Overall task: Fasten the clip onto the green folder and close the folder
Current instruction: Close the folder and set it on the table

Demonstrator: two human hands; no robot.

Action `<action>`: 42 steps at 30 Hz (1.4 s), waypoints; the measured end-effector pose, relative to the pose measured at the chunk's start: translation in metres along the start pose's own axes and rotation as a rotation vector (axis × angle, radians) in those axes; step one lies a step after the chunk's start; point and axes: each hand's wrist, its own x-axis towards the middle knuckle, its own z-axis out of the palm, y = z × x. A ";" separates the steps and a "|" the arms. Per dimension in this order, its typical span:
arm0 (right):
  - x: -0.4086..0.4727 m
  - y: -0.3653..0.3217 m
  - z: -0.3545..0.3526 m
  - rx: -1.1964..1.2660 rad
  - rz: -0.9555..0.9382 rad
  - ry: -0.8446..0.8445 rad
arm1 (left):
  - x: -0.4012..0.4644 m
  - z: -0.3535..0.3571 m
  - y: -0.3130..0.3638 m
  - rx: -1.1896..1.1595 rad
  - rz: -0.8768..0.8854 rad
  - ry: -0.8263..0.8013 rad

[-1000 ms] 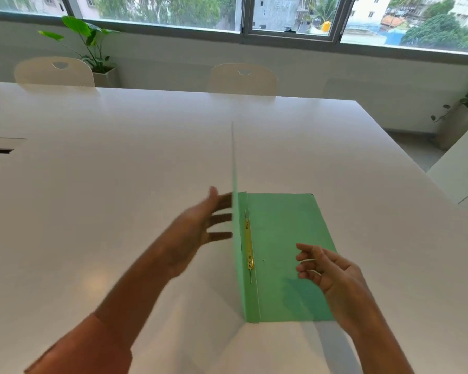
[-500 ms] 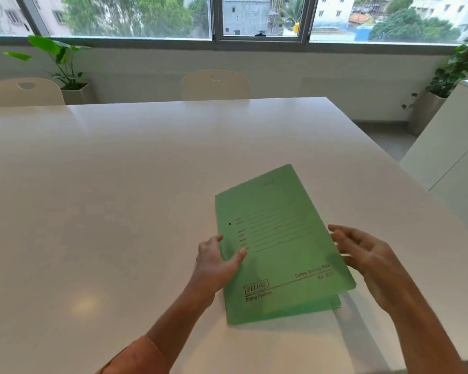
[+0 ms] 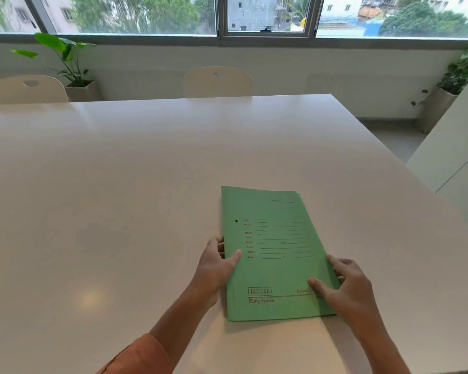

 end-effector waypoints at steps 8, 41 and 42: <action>-0.002 -0.015 0.018 0.300 0.021 0.028 | 0.002 -0.015 0.000 -0.217 0.095 -0.063; 0.106 -0.286 0.289 0.405 -0.008 -0.266 | 0.173 -0.322 0.056 0.209 0.068 0.436; 0.107 -0.286 0.292 0.395 -0.003 -0.268 | 0.176 -0.323 0.054 0.217 0.071 0.432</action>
